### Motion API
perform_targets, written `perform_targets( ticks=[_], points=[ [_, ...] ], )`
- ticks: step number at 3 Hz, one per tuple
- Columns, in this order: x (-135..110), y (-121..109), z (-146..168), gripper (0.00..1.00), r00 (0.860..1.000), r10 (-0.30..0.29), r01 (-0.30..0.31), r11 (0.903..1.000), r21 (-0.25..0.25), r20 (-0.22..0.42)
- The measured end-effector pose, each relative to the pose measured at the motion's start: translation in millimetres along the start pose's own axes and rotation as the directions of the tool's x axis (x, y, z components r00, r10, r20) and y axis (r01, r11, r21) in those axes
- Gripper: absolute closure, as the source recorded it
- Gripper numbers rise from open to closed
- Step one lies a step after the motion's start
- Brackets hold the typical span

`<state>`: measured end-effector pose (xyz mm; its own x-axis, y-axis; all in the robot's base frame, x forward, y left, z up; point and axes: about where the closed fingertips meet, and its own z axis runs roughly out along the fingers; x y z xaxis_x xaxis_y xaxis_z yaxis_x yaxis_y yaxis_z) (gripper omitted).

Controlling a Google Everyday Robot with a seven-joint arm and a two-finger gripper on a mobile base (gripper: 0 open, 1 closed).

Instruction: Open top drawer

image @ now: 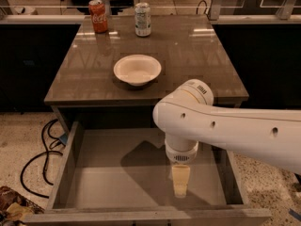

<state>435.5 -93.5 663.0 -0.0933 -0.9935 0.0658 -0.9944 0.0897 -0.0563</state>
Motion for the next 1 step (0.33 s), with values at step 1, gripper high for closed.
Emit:
perform_targets(
  ticks=[1],
  points=[
    [0.0,0.0,0.0,0.00,1.000,0.000,0.000,1.0000,0.000,0.000]
  ],
)
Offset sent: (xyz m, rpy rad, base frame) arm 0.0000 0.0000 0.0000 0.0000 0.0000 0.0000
